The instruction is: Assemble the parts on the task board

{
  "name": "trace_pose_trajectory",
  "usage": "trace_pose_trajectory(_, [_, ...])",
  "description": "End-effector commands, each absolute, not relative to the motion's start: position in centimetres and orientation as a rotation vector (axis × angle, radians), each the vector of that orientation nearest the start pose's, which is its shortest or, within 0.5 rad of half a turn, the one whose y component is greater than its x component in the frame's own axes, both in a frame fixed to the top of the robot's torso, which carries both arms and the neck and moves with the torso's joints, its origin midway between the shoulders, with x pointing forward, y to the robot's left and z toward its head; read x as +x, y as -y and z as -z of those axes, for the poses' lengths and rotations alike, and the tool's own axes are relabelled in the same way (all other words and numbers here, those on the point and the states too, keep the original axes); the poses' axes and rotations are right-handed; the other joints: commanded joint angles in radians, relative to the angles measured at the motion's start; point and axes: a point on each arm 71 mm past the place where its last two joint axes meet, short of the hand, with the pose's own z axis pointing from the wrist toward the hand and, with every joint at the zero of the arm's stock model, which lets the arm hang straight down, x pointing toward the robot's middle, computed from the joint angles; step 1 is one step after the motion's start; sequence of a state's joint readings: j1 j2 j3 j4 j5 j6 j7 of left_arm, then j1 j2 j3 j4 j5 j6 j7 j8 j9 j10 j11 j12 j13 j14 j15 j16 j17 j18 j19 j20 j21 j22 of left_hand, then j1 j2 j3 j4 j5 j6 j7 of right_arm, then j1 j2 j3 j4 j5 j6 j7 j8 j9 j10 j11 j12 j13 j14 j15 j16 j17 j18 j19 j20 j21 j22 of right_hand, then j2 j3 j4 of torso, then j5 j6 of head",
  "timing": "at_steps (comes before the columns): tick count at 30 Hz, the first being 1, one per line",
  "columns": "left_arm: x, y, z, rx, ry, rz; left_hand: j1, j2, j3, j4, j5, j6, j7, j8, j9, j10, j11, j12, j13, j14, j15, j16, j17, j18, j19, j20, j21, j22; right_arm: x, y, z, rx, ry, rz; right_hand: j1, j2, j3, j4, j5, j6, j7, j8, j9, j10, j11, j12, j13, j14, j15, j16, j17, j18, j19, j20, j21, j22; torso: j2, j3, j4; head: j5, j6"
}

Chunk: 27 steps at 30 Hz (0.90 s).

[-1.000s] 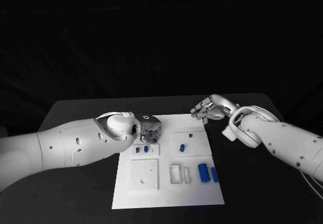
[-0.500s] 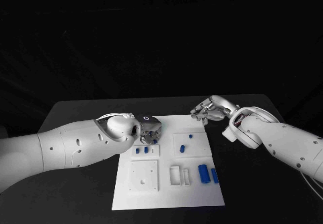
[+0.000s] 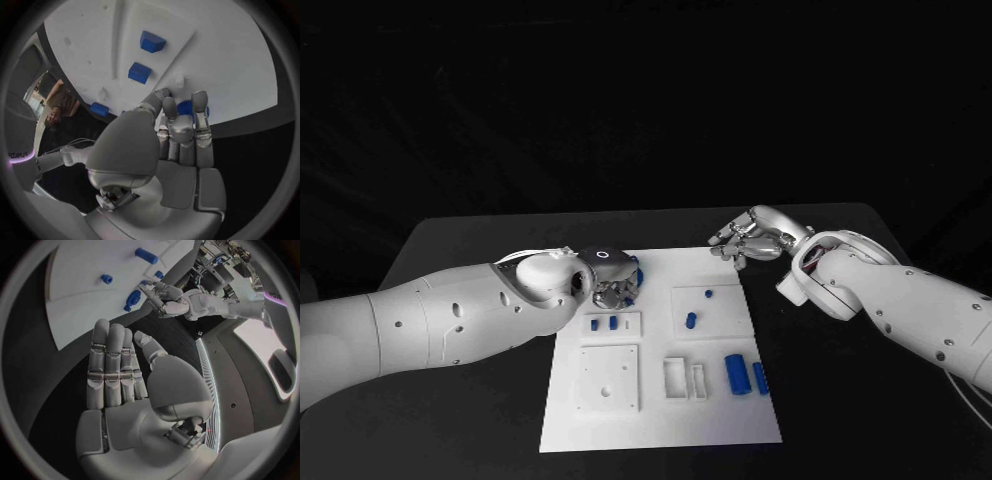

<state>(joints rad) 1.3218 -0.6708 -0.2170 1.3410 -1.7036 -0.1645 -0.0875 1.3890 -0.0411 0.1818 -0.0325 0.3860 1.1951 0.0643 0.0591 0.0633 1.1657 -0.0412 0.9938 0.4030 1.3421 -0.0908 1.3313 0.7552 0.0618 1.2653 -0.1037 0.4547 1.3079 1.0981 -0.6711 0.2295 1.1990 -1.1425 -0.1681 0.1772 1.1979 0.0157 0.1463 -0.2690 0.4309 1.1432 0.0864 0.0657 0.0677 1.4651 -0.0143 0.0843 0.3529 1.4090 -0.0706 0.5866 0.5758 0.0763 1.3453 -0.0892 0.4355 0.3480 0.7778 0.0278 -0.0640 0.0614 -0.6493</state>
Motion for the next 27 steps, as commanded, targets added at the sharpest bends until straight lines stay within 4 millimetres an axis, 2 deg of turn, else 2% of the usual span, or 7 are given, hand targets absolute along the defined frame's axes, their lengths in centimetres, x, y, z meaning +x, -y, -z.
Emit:
trace_pose_trajectory(1, [51.2,-16.4,19.7,0.506,-1.678,0.516,0.000,0.013,-0.005,-0.001,-0.002,0.001,0.000,0.003,0.001,0.010,0.001,-0.007,0.006,0.011,0.001,-0.001,0.012,0.004,0.007,0.000,0.007,0.020,54.8,20.7,16.8,0.155,-1.605,-1.009,-0.010,0.003,-0.005,-0.001,0.005,-0.009,0.001,-0.003,-0.001,0.044,-0.005,-0.004,0.002,-0.010,0.000,0.004,-0.001,-0.009,0.005,0.000,-0.006,-0.001,0.000,-0.0003,0.0003,0.000,0.000])
trace_pose_trajectory(10, [51.3,-17.2,18.9,0.362,-1.676,0.606,-0.007,0.011,-0.009,0.003,-0.005,-0.005,0.001,0.003,0.001,0.014,0.001,-0.008,0.012,0.016,0.000,-0.001,0.025,0.002,0.010,-0.003,0.011,0.020,54.8,20.8,16.8,0.156,-1.605,-1.007,-0.011,0.002,-0.007,-0.002,0.007,-0.009,0.000,-0.003,-0.001,0.044,-0.005,-0.004,0.002,-0.010,0.000,0.004,-0.002,-0.009,0.007,0.000,-0.010,-0.001,0.000,-0.0006,0.0011,0.001,-0.002])
trace_pose_trajectory(14, [51.3,-17.8,18.6,0.279,-1.694,0.658,-0.009,0.011,-0.012,0.002,-0.009,-0.004,-0.001,0.003,0.001,0.019,-0.001,-0.003,0.025,0.027,-0.003,0.010,0.058,0.000,0.015,-0.006,0.024,0.021,54.8,20.8,16.8,0.156,-1.605,-1.006,-0.011,0.002,-0.007,-0.002,0.007,-0.009,0.000,-0.003,-0.001,0.044,-0.005,-0.004,0.002,-0.010,0.000,0.004,-0.002,-0.009,0.007,0.000,-0.010,-0.001,-0.001,-0.0004,0.0015,0.002,-0.002])
trace_pose_trajectory(27, [51.2,-20.8,18.5,0.058,-1.753,0.753,-0.015,0.021,-0.021,-0.014,-0.010,0.000,-0.002,0.003,0.001,0.025,-0.002,0.000,0.048,0.037,-0.003,0.021,0.099,0.003,0.010,-0.006,0.057,0.021,54.8,21.1,16.8,0.159,-1.605,-1.000,-0.011,0.002,-0.007,-0.002,0.007,-0.009,0.000,-0.003,-0.001,0.044,-0.005,-0.004,0.002,-0.010,0.000,0.004,-0.002,-0.009,0.007,0.000,-0.010,-0.001,-0.001,0.0000,0.0019,0.005,-0.004])
